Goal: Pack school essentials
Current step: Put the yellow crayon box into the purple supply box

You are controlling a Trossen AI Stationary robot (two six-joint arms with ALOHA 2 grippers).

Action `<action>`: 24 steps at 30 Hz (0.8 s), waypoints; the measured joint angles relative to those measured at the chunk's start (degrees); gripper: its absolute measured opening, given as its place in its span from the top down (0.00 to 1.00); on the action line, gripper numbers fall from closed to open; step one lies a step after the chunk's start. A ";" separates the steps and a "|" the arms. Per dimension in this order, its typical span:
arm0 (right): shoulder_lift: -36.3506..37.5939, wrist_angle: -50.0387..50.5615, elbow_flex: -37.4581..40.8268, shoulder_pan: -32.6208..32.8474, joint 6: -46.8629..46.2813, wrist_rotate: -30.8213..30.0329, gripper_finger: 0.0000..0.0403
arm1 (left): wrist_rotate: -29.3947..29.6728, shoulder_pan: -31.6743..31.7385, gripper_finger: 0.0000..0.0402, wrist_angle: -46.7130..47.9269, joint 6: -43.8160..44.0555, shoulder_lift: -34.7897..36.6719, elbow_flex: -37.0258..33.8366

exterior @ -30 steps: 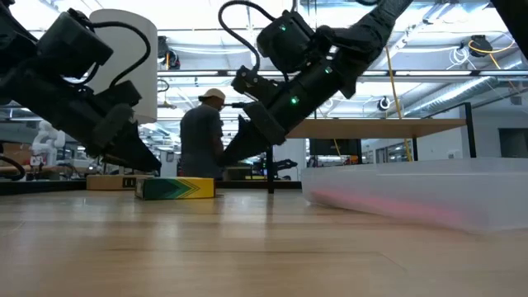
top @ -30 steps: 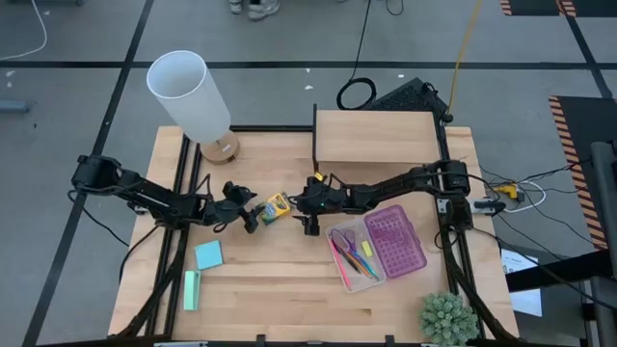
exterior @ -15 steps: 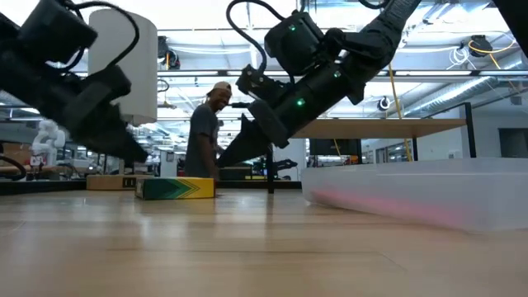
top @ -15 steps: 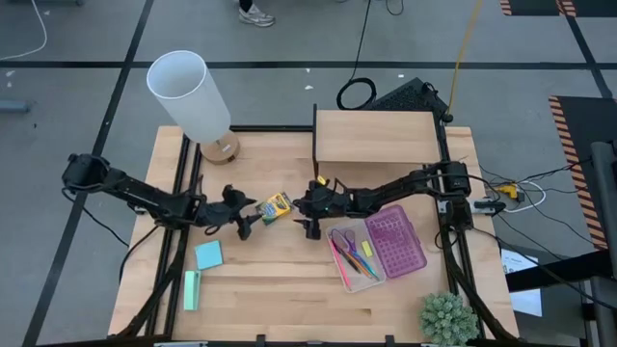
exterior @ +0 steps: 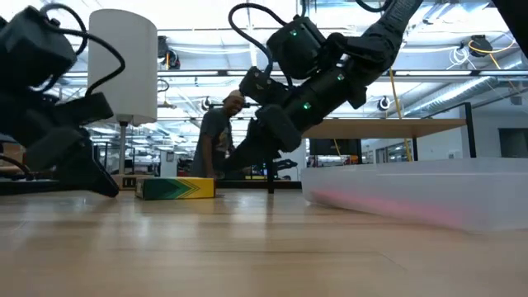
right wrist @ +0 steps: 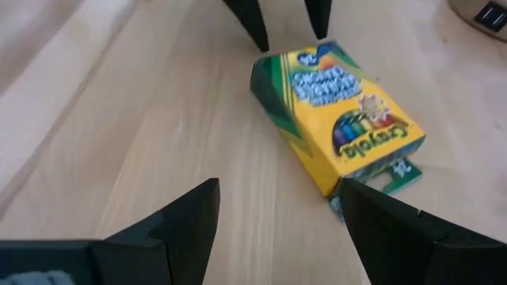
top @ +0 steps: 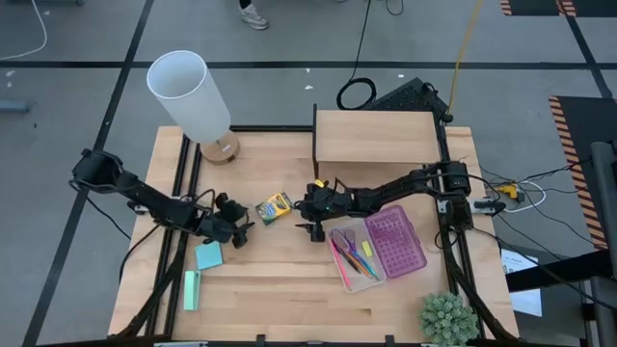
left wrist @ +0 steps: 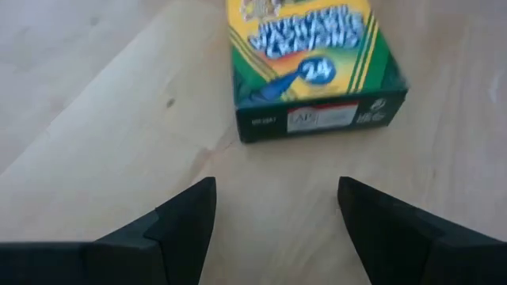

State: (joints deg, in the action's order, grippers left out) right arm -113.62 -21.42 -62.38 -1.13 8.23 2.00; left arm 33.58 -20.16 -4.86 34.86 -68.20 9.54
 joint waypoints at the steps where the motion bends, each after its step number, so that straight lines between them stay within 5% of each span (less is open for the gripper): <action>1: 0.00 -0.06 0.29 0.00 0.00 0.04 0.37 | -0.74 0.52 0.34 -1.28 -1.11 -0.39 -0.59; 7: 0.00 -0.14 1.53 -0.33 1.53 1.34 0.37 | -5.70 4.49 0.34 -20.41 -8.90 -0.50 -8.70; 16: 0.00 -2.61 1.63 -0.96 -2.01 -0.51 0.37 | -8.02 4.54 0.33 -23.19 -7.66 -0.44 -8.23; 24: 0.00 -3.21 1.63 -0.94 -1.59 -0.42 0.37 | -6.23 2.62 0.09 -21.70 -3.95 -0.42 -4.82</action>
State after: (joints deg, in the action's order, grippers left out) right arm -113.62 -24.62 -60.75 -2.07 6.63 1.58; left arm 27.35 -17.54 -26.56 30.91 -68.62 4.73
